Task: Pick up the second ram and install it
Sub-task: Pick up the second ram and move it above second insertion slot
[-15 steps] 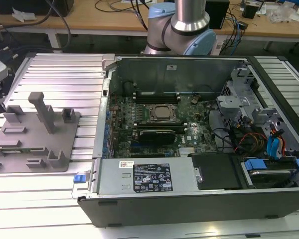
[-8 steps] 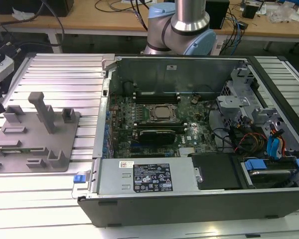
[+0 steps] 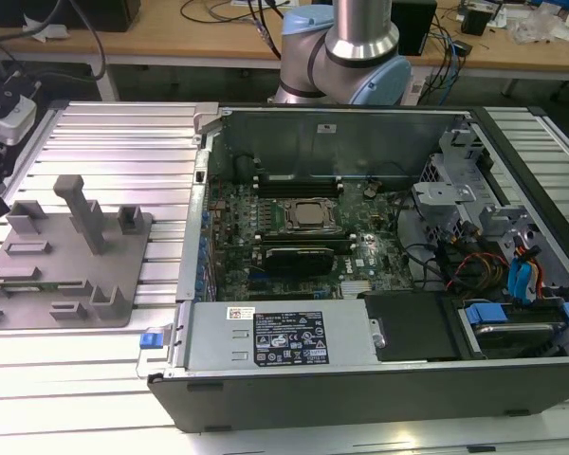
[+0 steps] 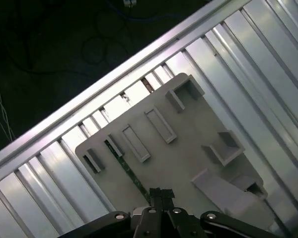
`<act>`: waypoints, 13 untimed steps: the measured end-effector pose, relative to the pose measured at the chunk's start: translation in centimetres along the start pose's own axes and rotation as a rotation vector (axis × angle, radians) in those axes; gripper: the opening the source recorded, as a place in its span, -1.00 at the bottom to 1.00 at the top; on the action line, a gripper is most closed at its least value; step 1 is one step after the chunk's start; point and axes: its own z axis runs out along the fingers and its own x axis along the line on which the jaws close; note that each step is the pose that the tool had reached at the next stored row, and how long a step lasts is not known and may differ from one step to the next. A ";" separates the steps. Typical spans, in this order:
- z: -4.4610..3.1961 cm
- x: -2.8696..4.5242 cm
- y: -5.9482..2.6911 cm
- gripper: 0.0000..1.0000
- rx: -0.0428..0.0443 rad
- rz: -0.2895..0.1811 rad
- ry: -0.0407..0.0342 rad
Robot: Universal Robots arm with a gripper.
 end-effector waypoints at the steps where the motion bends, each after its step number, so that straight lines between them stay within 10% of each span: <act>1: 0.02 0.00 0.00 -0.84 -0.0004 -0.017 0.0010; 13: 0.70 0.02 -0.03 -0.84 -0.0077 -0.343 0.0164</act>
